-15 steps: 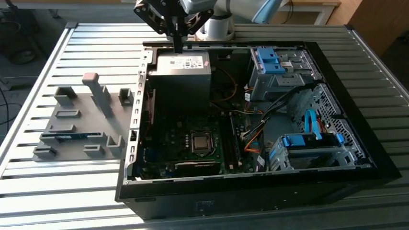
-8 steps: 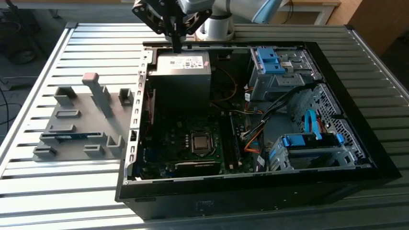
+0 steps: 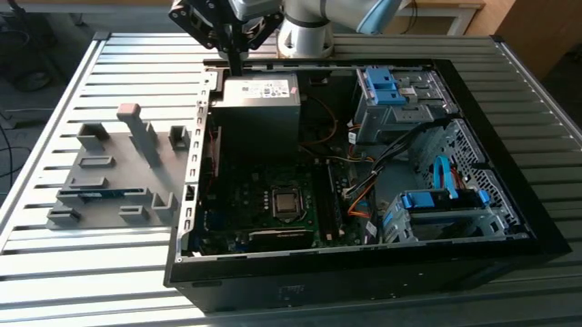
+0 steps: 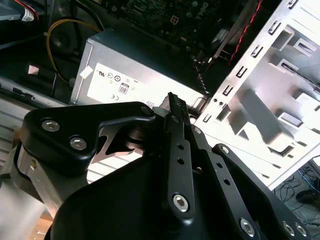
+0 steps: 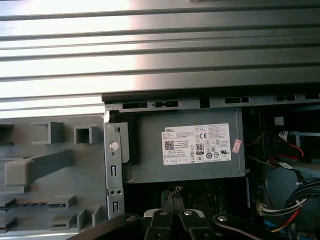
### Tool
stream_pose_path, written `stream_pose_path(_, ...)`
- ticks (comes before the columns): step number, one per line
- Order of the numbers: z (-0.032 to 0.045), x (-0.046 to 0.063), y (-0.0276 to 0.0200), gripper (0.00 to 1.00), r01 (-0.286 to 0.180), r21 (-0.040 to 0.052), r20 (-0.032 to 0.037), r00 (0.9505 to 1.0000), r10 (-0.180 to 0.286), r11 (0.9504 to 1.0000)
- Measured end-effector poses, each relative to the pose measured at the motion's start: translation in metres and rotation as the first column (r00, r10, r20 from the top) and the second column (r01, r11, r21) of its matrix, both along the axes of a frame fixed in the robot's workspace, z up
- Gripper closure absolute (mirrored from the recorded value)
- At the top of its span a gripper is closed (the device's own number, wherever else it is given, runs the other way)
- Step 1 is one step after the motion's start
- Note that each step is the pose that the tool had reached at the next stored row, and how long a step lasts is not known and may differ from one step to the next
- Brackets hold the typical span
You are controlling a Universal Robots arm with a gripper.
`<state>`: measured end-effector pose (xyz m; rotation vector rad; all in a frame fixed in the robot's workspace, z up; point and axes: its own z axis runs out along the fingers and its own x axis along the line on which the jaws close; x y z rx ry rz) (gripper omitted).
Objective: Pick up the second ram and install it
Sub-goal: 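Reach for the second ram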
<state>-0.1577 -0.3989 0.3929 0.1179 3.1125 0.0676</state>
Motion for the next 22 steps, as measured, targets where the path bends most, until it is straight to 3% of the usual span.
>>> stream_pose_path(12,-0.0001,-0.003,0.0,0.89,0.0,0.0,0.0,1.0,0.0,1.0)
stream_pose_path(13,-0.0003,-0.011,0.0,0.89,0.0,0.0,0.0,1.0,0.0,1.0)
stream_pose_path(22,-0.0003,-0.013,0.0,0.89,0.0,0.0,0.0,1.0,0.0,1.0)
